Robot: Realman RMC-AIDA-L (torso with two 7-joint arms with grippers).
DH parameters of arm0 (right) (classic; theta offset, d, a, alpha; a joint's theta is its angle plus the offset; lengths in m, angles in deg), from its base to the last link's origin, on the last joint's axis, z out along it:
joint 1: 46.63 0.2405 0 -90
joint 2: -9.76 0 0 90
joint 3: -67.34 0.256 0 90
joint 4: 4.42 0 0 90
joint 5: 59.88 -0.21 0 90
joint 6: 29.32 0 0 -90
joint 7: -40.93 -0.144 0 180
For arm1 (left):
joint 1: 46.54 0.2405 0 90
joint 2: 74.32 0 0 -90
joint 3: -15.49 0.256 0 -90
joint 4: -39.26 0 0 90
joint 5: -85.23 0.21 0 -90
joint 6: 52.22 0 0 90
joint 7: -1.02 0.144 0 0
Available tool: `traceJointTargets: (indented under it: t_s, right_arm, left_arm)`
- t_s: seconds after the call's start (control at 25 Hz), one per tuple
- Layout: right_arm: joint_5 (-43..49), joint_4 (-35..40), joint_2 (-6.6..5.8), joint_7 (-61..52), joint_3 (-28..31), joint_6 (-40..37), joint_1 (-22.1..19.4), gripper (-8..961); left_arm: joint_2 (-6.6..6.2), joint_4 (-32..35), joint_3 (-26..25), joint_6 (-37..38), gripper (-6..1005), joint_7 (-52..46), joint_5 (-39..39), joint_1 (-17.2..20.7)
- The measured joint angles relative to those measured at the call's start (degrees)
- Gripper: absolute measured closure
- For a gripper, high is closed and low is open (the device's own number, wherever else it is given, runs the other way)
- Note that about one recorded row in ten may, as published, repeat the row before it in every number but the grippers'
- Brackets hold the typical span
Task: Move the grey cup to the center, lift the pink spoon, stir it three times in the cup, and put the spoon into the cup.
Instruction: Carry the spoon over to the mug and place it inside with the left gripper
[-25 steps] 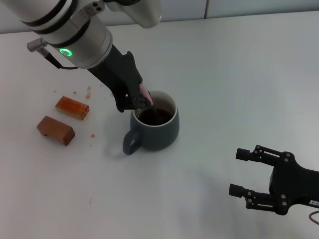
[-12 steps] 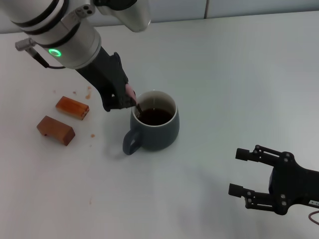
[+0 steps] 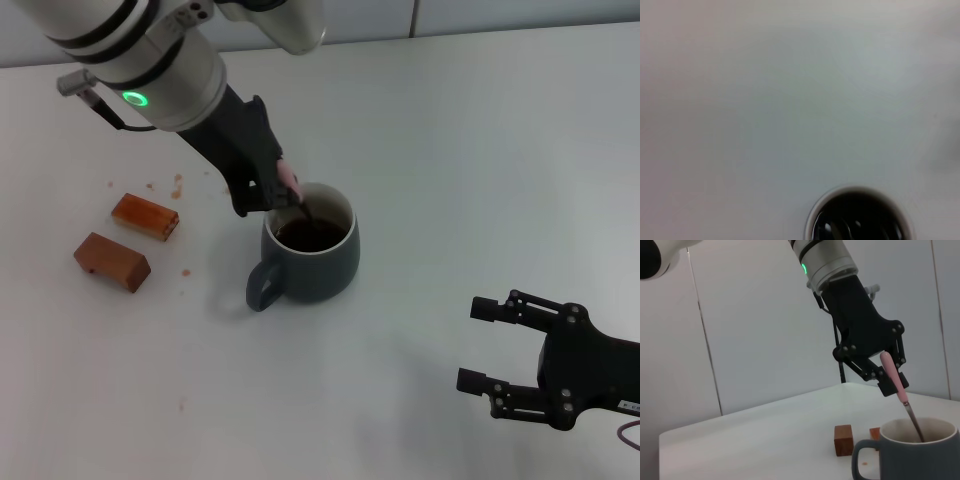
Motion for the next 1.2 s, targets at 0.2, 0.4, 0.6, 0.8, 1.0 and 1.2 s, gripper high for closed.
traceJointTargets:
  t_s: [0.2,0.4,0.6,0.8,1.0,1.2]
  right_arm:
    - [0.2,0.1,0.0,0.0,-0.1,0.0,0.1,158]
    - [0.2,0.1,0.0,0.0,-0.1,0.0,0.2,158]
    - [0.3,0.2,0.0,0.0,-0.1,0.0,0.4,158]
    - [0.4,0.3,-0.06,0.0,-0.1,0.0,0.7,158]
    - [0.4,0.3,-0.09,0.0,-0.1,0.1,0.7,158]
    - [0.5,0.3,-0.09,0.0,-0.1,0.2,0.7,158]
  left_arm:
    - [0.02,0.0,1.3,0.5,874,-0.1,-1.7,0.4]
    - [-0.06,0.0,2.0,1.3,875,-0.3,-0.3,1.3]
    - [-0.2,0.0,1.5,0.7,874,-0.3,1.6,1.4]
    - [-0.05,-1.1,1.8,-1.8,874,-0.2,1.8,0.6]
    - [0.01,-2.5,2.2,-3.5,874,0.0,0.5,-0.4]
    - [0.02,-1.9,3.2,-1.0,875,0.3,-1.5,-0.3]
